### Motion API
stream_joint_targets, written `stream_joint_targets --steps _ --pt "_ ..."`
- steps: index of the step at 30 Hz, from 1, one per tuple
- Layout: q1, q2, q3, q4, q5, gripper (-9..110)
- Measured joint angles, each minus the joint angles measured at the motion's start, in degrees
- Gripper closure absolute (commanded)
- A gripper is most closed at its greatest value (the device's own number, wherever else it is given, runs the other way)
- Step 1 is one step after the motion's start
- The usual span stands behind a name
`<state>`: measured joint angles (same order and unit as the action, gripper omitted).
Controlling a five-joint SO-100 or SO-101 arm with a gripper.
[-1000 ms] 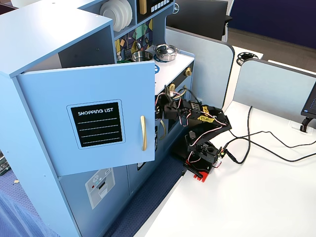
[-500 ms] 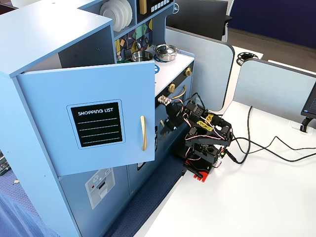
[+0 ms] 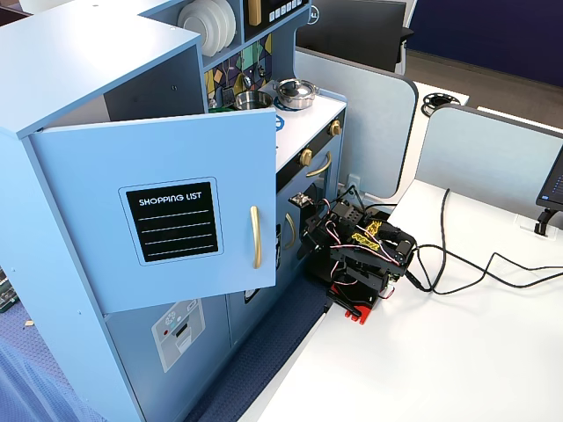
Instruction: Open the left cabinet door
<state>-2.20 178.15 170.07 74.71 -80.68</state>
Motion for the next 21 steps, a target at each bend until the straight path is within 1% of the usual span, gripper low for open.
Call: stream_joint_targets --steps 6,16,21 --pt "1.6 2.2 0.7 0.4 -0.1 96" --pt "3.3 4.3 1.1 2.1 -4.0 101" --pt "3.9 4.3 1.1 2.3 -5.4 101"
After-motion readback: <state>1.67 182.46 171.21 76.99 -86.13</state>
